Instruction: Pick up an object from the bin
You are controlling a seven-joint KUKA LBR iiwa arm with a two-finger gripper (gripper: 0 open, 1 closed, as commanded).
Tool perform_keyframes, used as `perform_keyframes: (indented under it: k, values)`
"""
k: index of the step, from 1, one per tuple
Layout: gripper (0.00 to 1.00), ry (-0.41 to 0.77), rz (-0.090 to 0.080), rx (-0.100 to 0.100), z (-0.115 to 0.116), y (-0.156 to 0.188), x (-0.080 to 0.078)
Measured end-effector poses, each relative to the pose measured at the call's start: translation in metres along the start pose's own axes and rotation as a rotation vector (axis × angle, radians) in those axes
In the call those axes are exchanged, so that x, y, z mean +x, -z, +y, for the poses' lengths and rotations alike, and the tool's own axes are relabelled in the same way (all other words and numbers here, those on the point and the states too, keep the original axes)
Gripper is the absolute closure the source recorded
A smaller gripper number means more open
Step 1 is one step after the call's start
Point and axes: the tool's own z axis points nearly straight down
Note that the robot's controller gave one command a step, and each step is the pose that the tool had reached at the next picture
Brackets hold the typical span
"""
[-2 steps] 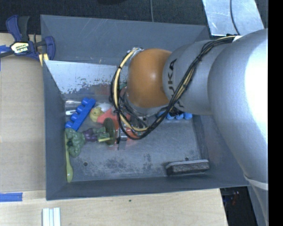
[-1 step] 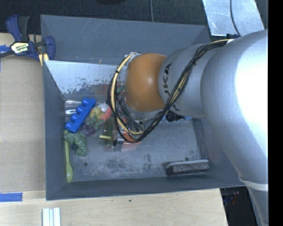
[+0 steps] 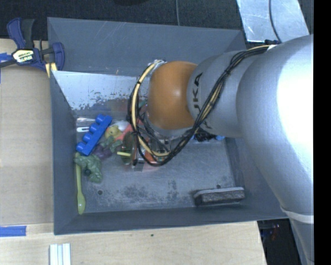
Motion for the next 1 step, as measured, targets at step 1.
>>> perform_keyframes:
  k: [1]
  values:
    - [1.0,0.0,0.0,0.0,0.0,0.0,0.0]
